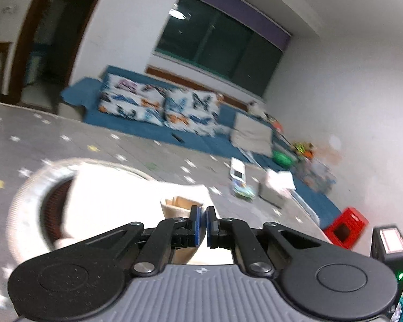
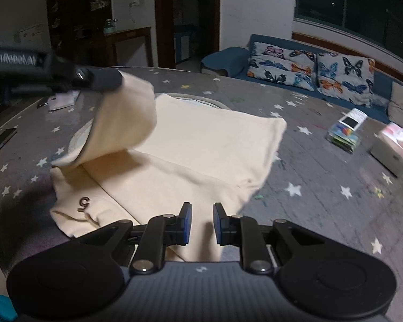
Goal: Fold clothes
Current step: 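Fold the held sleeve across the sweatshirt body with the left gripper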
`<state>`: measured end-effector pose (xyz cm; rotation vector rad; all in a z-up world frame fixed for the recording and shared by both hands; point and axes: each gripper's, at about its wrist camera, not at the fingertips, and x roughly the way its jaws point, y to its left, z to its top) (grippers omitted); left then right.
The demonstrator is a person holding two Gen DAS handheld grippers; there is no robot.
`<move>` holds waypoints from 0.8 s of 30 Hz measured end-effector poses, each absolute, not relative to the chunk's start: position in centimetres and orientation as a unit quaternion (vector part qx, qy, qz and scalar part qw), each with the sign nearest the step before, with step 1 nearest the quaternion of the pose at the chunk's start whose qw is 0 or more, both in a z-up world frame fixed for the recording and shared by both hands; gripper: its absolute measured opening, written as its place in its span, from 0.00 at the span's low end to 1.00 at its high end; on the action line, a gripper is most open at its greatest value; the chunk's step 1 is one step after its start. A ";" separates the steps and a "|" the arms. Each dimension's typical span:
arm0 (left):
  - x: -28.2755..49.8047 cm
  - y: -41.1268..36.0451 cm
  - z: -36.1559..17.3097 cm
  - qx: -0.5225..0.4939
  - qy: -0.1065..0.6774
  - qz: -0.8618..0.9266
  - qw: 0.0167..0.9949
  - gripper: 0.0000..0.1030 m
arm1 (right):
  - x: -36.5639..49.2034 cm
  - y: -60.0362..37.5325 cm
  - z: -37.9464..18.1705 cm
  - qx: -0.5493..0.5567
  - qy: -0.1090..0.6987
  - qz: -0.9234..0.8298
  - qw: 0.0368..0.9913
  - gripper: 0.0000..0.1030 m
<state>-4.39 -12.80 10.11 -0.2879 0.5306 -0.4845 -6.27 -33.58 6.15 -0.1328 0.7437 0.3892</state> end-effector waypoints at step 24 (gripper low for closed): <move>-6.1 -4.0 4.5 -0.029 0.327 -0.158 0.931 0.47 | -3.9 -32.5 4.6 -0.025 0.395 0.212 0.893 0.23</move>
